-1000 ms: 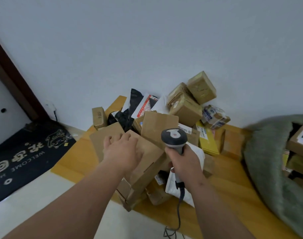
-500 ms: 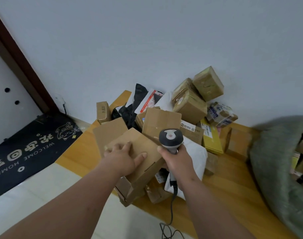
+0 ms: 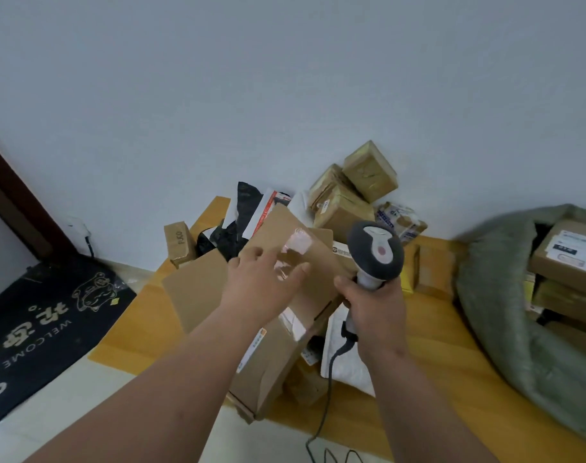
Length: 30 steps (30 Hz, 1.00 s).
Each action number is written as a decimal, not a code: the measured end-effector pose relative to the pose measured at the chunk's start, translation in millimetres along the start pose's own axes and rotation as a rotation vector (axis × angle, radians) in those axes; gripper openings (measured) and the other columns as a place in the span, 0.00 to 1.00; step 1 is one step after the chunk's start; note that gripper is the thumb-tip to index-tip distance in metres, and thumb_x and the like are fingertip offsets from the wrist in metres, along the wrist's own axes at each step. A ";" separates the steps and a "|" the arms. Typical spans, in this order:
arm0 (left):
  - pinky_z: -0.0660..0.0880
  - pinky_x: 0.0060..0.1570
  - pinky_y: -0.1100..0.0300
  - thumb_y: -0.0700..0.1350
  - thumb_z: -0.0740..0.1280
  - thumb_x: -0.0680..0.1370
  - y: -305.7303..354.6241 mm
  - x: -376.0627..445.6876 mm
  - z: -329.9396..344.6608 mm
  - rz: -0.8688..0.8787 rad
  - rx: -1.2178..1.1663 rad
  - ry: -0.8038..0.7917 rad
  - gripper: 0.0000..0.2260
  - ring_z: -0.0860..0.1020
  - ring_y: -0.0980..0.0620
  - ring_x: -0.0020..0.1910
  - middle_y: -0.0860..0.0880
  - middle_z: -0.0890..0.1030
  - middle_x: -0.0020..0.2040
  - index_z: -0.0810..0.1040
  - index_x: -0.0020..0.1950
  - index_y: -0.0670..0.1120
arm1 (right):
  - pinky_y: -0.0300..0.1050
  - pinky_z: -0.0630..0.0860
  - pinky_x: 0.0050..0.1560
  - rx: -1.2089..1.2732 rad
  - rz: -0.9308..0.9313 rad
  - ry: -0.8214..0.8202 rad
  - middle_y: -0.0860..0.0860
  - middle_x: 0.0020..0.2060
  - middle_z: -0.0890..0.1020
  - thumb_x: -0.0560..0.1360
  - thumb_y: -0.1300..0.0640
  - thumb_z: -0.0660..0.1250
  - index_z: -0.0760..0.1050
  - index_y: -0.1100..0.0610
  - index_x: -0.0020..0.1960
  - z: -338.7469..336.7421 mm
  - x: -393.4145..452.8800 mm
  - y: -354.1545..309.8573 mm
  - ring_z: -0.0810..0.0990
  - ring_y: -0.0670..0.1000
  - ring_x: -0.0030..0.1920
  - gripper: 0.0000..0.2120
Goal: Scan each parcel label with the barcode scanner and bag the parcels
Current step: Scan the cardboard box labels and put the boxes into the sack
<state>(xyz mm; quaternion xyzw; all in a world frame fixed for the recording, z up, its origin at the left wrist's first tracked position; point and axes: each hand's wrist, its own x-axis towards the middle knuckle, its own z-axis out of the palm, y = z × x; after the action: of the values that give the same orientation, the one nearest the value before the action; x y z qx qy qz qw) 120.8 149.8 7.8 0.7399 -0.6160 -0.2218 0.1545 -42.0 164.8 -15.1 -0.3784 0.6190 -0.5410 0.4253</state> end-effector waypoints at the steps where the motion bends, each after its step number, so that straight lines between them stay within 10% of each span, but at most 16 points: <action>1: 0.63 0.69 0.47 0.70 0.55 0.76 9.6 -0.5 -1.7 0.005 -0.060 -0.023 0.33 0.58 0.43 0.74 0.48 0.61 0.76 0.62 0.77 0.56 | 0.51 0.81 0.52 0.012 -0.022 0.006 0.49 0.49 0.84 0.68 0.62 0.78 0.75 0.51 0.61 -2.8 -1.8 -2.2 0.83 0.50 0.50 0.24; 9: 0.82 0.42 0.52 0.69 0.65 0.71 64.5 -7.7 -5.3 -0.158 -0.819 -0.190 0.33 0.77 0.48 0.56 0.51 0.75 0.61 0.66 0.71 0.54 | 0.36 0.81 0.43 0.042 -0.164 0.007 0.52 0.52 0.85 0.67 0.61 0.78 0.77 0.57 0.63 -21.4 -25.8 -18.6 0.83 0.49 0.51 0.25; 15: 0.81 0.36 0.55 0.46 0.75 0.72 73.6 -4.6 6.3 -0.196 -1.074 -0.298 0.18 0.82 0.45 0.49 0.44 0.82 0.52 0.74 0.59 0.44 | 0.27 0.76 0.41 -0.026 -0.231 -0.008 0.43 0.49 0.83 0.68 0.67 0.78 0.76 0.53 0.62 -35.7 -42.6 -24.4 0.81 0.36 0.48 0.26; 30: 0.83 0.45 0.51 0.38 0.66 0.78 65.7 -3.7 25.0 0.003 -0.928 -0.068 0.18 0.84 0.53 0.46 0.54 0.84 0.51 0.75 0.66 0.51 | 0.46 0.78 0.35 0.185 0.092 0.206 0.51 0.30 0.81 0.75 0.57 0.73 0.79 0.61 0.49 -86.5 -25.4 -15.6 0.81 0.50 0.32 0.07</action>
<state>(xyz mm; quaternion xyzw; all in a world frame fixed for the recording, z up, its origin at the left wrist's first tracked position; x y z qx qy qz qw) 52.0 141.8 19.9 0.5839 -0.4577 -0.4979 0.4492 -113.9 216.4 7.9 -0.2512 0.6237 -0.6116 0.4170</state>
